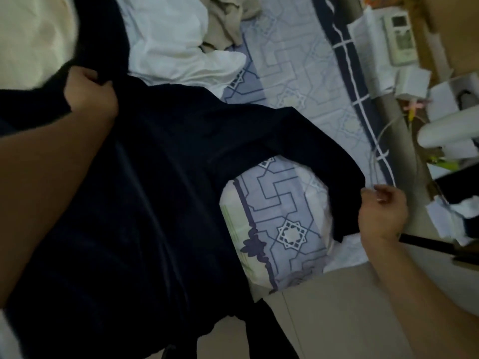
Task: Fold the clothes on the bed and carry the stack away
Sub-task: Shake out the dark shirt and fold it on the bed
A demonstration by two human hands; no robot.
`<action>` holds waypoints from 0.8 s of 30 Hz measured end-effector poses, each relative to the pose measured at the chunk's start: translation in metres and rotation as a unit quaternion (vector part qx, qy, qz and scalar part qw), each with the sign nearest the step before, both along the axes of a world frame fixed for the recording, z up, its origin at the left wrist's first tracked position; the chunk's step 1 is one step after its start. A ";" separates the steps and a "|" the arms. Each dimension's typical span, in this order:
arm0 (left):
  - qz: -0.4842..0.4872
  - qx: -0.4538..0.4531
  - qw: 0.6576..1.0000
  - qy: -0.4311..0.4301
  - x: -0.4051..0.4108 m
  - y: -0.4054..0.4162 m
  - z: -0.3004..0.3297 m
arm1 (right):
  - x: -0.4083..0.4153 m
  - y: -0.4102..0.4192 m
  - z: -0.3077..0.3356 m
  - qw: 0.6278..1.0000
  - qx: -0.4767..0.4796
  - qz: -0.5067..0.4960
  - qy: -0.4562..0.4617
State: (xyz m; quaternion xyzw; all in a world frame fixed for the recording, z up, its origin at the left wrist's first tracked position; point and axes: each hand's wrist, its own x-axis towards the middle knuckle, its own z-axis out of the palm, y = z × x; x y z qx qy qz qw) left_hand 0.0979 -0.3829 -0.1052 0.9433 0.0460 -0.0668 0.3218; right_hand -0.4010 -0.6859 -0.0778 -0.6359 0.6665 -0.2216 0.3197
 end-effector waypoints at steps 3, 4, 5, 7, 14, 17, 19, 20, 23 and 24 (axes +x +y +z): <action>-0.010 0.071 0.992 -0.103 -0.037 -0.017 0.019 | -0.011 -0.008 -0.008 0.995 0.048 0.062 0.067; -0.048 0.091 0.984 -0.147 -0.055 -0.022 0.025 | -0.012 -0.009 -0.010 0.990 0.053 0.092 0.094; -0.113 0.086 0.973 -0.180 -0.074 -0.028 0.028 | -0.013 -0.011 -0.012 0.984 0.053 0.120 0.121; -0.251 0.000 0.953 -0.172 -0.118 -0.048 0.029 | -0.015 -0.017 -0.013 0.975 0.083 0.149 0.146; -0.475 0.095 0.871 0.084 -0.230 -0.125 0.004 | -0.001 -0.025 0.039 0.970 0.197 0.083 -0.113; -0.423 0.065 0.892 0.145 -0.242 -0.134 0.003 | 0.014 -0.022 0.085 0.910 0.285 0.101 -0.284; -0.349 -0.041 0.918 0.183 -0.240 -0.137 0.012 | 0.031 -0.010 0.112 0.859 0.331 0.159 -0.356; -0.308 -0.100 0.923 0.207 -0.237 -0.138 0.019 | 0.041 0.001 0.123 0.843 0.346 0.193 -0.365; -0.162 -0.271 0.874 0.369 -0.224 -0.137 0.044 | 0.073 0.053 0.140 0.800 0.375 0.322 -0.339; -0.125 -0.300 0.846 0.422 -0.217 -0.134 0.049 | 0.083 0.074 0.139 0.786 0.377 0.373 -0.319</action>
